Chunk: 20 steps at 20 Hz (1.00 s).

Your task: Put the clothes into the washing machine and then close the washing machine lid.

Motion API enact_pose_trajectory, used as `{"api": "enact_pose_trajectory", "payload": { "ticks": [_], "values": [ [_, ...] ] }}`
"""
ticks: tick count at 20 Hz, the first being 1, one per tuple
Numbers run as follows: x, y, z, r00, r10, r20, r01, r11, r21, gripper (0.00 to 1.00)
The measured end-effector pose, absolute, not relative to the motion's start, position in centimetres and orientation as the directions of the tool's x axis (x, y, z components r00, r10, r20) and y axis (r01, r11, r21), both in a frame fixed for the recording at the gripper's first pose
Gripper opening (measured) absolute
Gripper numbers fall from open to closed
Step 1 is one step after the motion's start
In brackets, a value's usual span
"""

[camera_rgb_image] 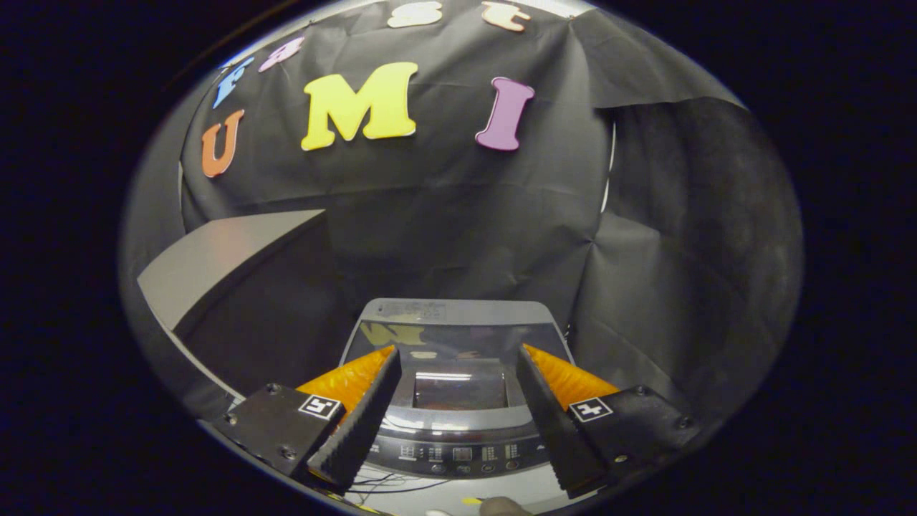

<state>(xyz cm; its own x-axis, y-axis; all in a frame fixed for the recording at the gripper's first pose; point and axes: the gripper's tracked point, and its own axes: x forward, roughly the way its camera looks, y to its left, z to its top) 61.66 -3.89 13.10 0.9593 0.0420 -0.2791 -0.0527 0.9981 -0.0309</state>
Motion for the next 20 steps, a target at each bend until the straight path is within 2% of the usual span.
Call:
{"api": "enact_pose_trajectory", "payload": {
  "ticks": [7,15,20],
  "values": [
    [48.4,-3.2,14.3,0.982,0.026,-0.189,-0.026,1.0,0.001,1.0],
    [33.5,-3.3,15.8,0.998,0.023,-0.066,-0.026,0.999,-0.045,1.0],
    [26.5,-3.9,14.9,0.997,0.038,-0.068,-0.04,0.999,-0.036,1.0]
  ]
}}
